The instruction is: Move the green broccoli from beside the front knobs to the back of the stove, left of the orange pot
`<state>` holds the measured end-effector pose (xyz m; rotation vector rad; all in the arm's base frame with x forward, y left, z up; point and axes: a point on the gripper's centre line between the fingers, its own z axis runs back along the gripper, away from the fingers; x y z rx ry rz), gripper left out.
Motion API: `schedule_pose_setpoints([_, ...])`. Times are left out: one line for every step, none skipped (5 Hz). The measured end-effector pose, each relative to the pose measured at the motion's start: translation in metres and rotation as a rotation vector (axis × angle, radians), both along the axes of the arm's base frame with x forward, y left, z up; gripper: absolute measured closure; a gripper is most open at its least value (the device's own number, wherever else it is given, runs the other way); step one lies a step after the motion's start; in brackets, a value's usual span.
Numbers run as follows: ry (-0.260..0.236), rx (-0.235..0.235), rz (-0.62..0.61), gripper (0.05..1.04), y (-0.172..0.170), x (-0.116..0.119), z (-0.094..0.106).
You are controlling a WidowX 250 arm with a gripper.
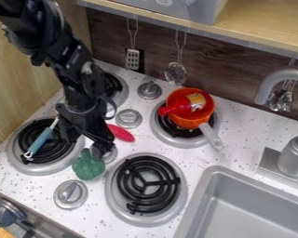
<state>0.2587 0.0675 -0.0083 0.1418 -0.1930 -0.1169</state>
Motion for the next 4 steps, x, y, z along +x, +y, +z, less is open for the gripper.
schedule_pose_setpoints([0.004,-0.086,-0.024,0.089,-0.001,0.001,-0.018])
schedule_pose_setpoints([-0.006,-0.106,-0.029,0.089,0.002,0.005,-0.027])
schedule_pose_setpoints([-0.01,-0.117,-0.025,0.089,0.001,0.005,-0.032])
schedule_pose_setpoints([-0.009,-0.13,-0.015,0.139,0.001,0.005,-0.038])
